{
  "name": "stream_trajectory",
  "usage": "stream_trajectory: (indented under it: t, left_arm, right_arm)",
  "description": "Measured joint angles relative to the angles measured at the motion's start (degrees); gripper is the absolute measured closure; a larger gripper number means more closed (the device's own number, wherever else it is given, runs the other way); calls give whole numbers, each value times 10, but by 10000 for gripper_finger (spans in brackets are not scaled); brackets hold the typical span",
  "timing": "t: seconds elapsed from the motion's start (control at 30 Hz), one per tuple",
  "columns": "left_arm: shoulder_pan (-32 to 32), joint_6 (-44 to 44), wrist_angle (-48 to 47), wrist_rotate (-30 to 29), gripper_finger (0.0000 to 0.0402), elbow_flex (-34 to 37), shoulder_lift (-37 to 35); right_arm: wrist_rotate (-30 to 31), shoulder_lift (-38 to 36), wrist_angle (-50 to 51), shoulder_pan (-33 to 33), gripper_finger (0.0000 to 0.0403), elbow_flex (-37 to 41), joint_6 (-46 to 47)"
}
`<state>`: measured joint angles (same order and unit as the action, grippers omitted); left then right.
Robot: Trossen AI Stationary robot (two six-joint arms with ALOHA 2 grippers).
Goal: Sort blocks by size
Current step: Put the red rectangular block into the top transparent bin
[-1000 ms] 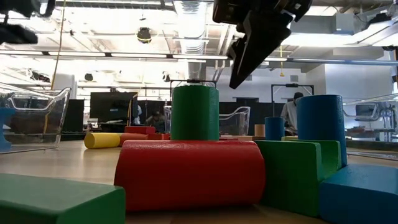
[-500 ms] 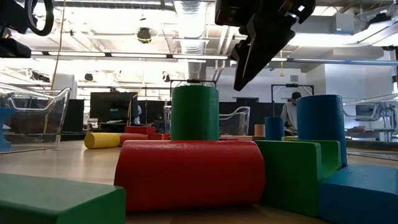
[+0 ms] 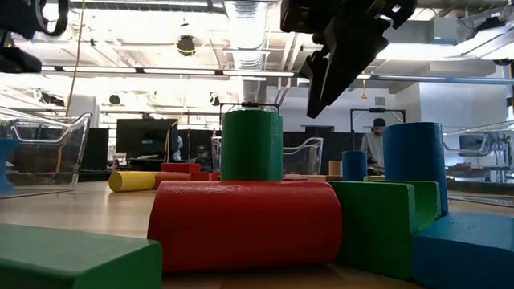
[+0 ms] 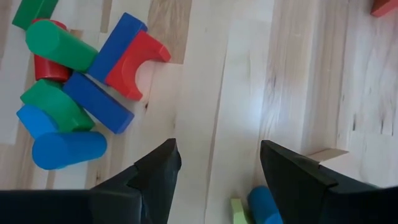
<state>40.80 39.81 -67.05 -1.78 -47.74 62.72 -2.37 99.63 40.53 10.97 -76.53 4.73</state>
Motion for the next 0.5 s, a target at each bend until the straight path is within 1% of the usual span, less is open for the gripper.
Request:
stream_trajectory:
  t: [0.1, 0.23, 0.3, 0.43, 0.5]
  left_arm:
    - [0, -19, 0, -7, 194, -20, 0]
    - [0, -57, -5, -51, 193, -58, 0]
    - [0, -81, -14, -88, 193, -78, 0]
    - [-3, -126, -32, -202, 193, -111, 0]
    - [-16, -158, -34, -246, 193, -124, 0]
  right_arm:
    - [0, 0, 5, 3, 147, 0, 2]
    - [0, 0, 11, 5, 147, 0, 4]
    - [0, 0, 13, 6, 147, 0, 7]
    - [0, 0, 19, 7, 147, 0, 10]
    - [0, 0, 24, 7, 147, 0, 13]
